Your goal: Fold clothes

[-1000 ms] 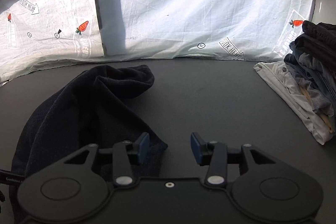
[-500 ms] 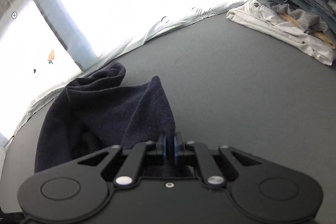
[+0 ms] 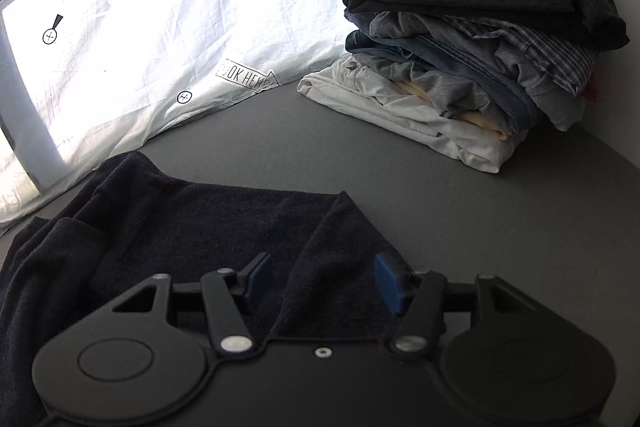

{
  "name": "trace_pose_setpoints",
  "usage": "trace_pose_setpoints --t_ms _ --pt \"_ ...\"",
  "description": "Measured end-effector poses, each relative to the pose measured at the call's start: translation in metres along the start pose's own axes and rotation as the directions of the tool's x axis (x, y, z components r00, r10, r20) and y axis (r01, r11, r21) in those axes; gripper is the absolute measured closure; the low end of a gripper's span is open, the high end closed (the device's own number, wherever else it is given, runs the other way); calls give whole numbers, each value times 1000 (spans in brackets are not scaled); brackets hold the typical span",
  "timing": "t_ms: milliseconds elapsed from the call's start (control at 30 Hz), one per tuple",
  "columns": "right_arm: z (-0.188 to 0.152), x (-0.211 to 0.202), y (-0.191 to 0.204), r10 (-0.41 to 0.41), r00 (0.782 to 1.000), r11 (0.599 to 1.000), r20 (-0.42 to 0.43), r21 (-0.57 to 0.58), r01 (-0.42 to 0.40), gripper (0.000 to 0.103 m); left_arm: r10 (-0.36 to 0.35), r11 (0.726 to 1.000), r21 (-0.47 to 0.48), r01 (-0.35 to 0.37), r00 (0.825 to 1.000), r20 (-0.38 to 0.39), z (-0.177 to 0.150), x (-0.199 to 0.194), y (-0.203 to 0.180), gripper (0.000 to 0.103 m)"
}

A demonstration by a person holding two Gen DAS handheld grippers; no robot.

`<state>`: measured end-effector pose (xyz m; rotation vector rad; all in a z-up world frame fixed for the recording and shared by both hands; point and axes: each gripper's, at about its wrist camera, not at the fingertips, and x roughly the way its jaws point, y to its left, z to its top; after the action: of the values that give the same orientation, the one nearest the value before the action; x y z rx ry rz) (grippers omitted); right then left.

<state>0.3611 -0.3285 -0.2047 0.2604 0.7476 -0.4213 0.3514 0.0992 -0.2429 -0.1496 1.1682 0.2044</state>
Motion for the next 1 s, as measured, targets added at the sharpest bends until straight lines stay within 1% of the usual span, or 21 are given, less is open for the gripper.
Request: trace_pose_setpoints --t_ms 33,133,167,200,233,267,300,333,367,433,533,633,700,767,800,833,900,933,967,1000 --pt "-6 2 4 -7 1000 999 -13 -40 7 37 0 1000 0 0 1000 0 0 0 0 0" --pt "-22 8 17 -38 999 981 -28 -189 32 24 0 1000 1 0 1000 1 1 0 0 0" --pt "-26 10 20 -52 998 971 -27 -237 44 24 0 1000 2 0 1000 1 1 0 0 0" --pt "-29 12 21 -63 998 961 -21 -270 55 28 0 1000 2 0 1000 0 3 2 0 0" --pt "-29 14 19 -57 998 958 -20 -283 49 57 0 1000 3 0 1000 0 4 4 0 0" --pt "-28 16 16 -51 998 958 -35 -284 39 88 0 1000 3 0 1000 0 5 4 1 0" --pt "-24 18 10 -46 998 963 -43 -267 33 95 0 1000 3 0 1000 2 4 5 1 0" --pt "-20 20 3 -41 998 969 -48 -244 28 93 -1 1000 3 1 1000 4 4 5 2 0" --pt "-15 21 -4 -58 998 970 -35 -238 48 93 -1 1000 3 1 1000 6 4 5 2 0" --pt "-2 23 -19 -114 993 965 6 -236 112 93 0 1000 3 0 1000 8 3 5 2 0" --pt "22 26 -44 -212 975 955 65 -199 221 93 1 1000 1 -1 1000 9 2 5 3 0" --pt "38 32 -66 -281 958 946 59 -153 287 91 1 1000 0 -1 1000 9 1 4 3 0" --pt "48 37 -80 -324 945 937 50 -123 327 80 2 1000 0 -2 1000 8 2 5 2 0" --pt "46 30 -75 -284 957 951 60 -111 289 52 2 1000 0 -2 1000 8 3 6 2 0" --pt "44 26 -71 -258 964 959 68 -107 264 49 1 1000 1 -1 1000 8 3 6 2 0" --pt "40 23 -65 -233 970 963 72 -118 241 49 2 1000 1 -2 1000 8 3 6 2 0" --pt "33 19 -48 -178 982 972 60 -145 185 41 2 1000 1 -2 1000 9 3 6 2 0" --pt "29 17 -40 -148 988 977 52 -150 154 34 2 1000 1 -2 1000 9 3 6 2 0" --pt "24 15 -30 -97 995 984 36 -147 101 31 2 1000 1 -2 1000 10 3 6 3 0" --pt "19 13 -20 -38 999 990 17 -138 40 31 1 1000 2 -1 1000 11 3 6 3 0"
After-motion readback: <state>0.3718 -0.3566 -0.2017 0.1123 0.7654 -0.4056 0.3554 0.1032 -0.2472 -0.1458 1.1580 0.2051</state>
